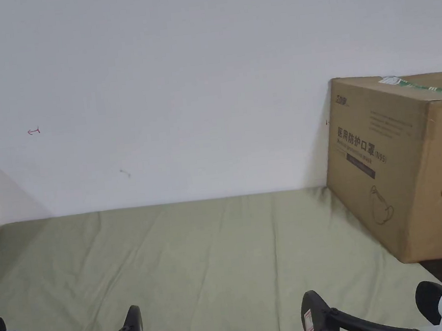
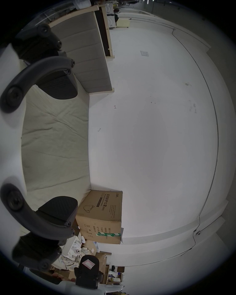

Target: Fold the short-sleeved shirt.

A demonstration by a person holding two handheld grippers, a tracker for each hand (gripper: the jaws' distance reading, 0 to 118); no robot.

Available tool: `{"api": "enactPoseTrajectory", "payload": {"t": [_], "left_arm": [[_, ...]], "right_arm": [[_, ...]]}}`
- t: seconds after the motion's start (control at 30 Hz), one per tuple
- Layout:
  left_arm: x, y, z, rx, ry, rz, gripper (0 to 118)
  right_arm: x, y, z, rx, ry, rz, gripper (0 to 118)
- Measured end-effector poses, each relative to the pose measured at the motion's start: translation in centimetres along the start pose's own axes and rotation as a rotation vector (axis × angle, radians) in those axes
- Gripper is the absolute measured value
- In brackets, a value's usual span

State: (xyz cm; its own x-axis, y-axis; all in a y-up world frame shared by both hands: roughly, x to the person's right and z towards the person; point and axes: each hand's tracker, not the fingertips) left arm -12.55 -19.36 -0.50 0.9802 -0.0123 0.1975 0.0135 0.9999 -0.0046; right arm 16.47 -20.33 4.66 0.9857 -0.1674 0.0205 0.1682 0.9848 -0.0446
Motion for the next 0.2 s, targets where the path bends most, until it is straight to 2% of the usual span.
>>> {"api": "enactPoseTrajectory", "payload": {"t": [0.1,0.2], "left_arm": [[0.02,0.06,-0.02,-0.001,-0.004,0.003,118],[-0.01,0.08,-0.10,-0.003,-0.003,0.004,118]], "right_arm": [[-0.29,-0.13,-0.11,0.016,-0.024,0.025,118],[-0.09,0.08,-0.05,0.019,-0.016,0.000,118]]}}
